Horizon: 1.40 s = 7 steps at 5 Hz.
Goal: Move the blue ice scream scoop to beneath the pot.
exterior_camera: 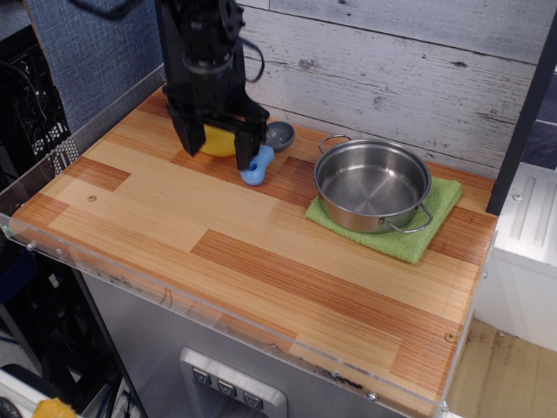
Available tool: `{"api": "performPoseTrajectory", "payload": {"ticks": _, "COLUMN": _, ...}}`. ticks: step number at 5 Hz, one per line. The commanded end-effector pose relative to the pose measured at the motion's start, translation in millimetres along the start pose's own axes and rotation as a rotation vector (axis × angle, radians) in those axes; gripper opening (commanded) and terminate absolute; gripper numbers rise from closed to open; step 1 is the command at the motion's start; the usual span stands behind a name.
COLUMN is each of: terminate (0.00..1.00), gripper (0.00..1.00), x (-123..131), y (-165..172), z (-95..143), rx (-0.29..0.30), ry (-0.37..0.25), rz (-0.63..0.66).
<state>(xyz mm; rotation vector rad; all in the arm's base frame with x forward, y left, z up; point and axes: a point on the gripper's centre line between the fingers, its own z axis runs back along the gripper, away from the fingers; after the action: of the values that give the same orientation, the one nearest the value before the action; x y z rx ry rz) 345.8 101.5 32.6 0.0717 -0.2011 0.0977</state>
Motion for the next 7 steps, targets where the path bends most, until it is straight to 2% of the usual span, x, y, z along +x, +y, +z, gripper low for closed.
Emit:
{"api": "performPoseTrajectory", "payload": {"ticks": 1, "terminate": 0.0, "gripper": 1.0, "x": 9, "y": 8, "z": 56, "rx": -0.089, "ry": -0.113, "rz": 0.027}}
{"api": "performPoseTrajectory", "payload": {"ticks": 2, "terminate": 0.0, "gripper": 1.0, "x": 16, "y": 0, "z": 48, "rx": -0.126, "ry": -0.089, "rz": 0.031}}
{"api": "performPoseTrajectory", "payload": {"ticks": 4, "terminate": 0.0, "gripper": 1.0, "x": 22, "y": -28, "z": 23, "rx": -0.122, "ry": -0.032, "rz": -0.024}}
{"api": "performPoseTrajectory", "payload": {"ticks": 5, "terminate": 0.0, "gripper": 1.0, "x": 21, "y": -36, "z": 9, "rx": -0.108, "ry": -0.003, "rz": -0.046}}
{"api": "performPoseTrajectory", "payload": {"ticks": 7, "terminate": 0.0, "gripper": 1.0, "x": 10, "y": -29, "z": -17, "rx": -0.057, "ry": 0.044, "rz": -0.055}}
